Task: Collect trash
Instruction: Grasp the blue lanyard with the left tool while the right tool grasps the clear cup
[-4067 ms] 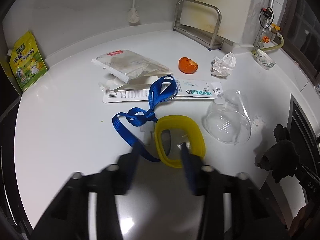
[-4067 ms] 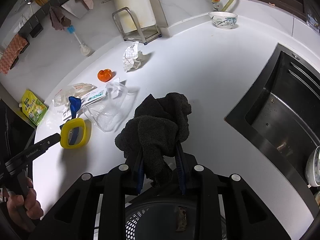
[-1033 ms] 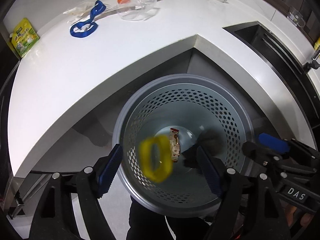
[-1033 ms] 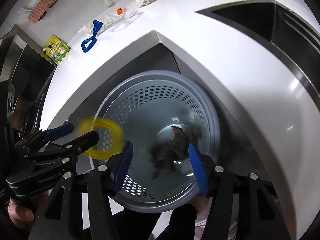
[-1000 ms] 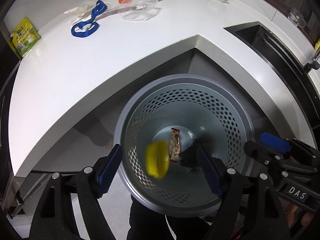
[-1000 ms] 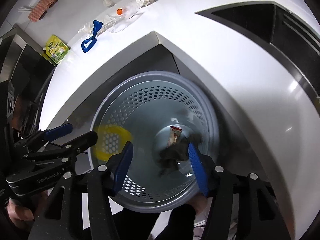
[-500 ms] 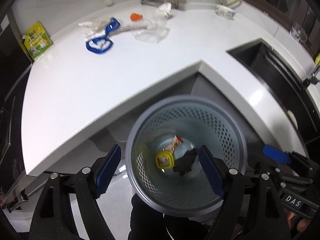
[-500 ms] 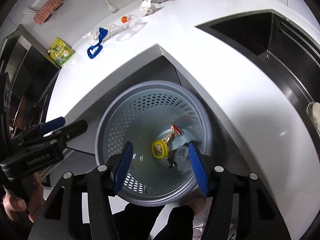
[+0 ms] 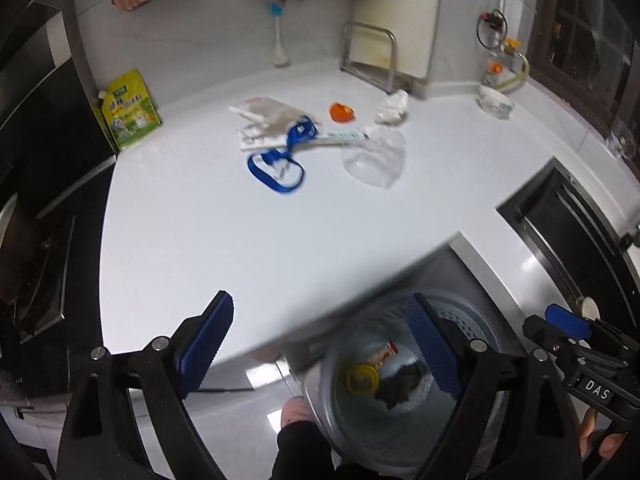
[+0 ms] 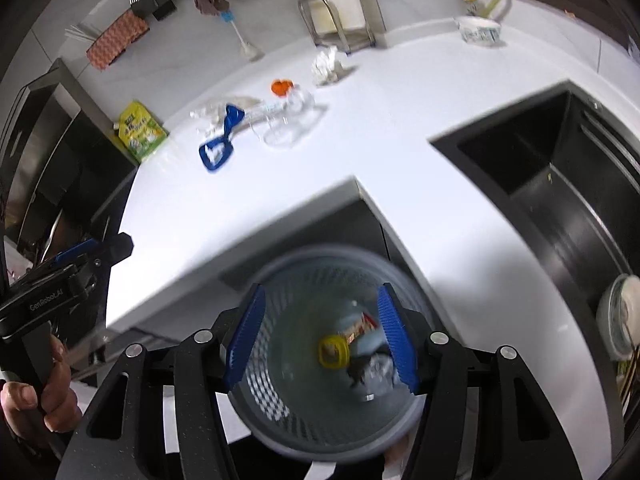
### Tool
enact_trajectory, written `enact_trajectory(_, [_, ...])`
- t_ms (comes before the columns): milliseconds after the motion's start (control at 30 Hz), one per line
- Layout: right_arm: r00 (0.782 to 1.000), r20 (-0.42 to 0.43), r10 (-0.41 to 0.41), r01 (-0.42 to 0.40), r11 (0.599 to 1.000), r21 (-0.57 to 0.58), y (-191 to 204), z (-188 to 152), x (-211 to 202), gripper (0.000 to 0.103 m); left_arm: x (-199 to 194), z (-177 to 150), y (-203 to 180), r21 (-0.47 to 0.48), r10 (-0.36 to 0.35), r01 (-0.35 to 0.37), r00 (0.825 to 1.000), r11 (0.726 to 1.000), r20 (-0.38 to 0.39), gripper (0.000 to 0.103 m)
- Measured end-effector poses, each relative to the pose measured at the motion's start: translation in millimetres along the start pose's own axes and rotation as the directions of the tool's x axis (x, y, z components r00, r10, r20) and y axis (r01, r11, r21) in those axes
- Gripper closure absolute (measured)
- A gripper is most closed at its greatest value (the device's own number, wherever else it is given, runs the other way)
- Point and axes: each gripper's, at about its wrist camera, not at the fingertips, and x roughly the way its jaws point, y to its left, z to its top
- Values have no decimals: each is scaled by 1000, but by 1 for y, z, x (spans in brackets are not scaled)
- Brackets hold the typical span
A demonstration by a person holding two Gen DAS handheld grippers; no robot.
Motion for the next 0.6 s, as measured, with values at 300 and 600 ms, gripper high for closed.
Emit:
enact_trajectory(300, [996, 70, -64, 62, 998, 26, 33, 62, 37, 45, 37, 75, 54, -2, 18, -18, 997, 1000, 72, 14])
enact_trajectory(600, [982, 112, -149, 145, 988, 43, 57, 102, 93, 44, 109, 114, 79, 62, -3, 0, 999, 998, 47, 14])
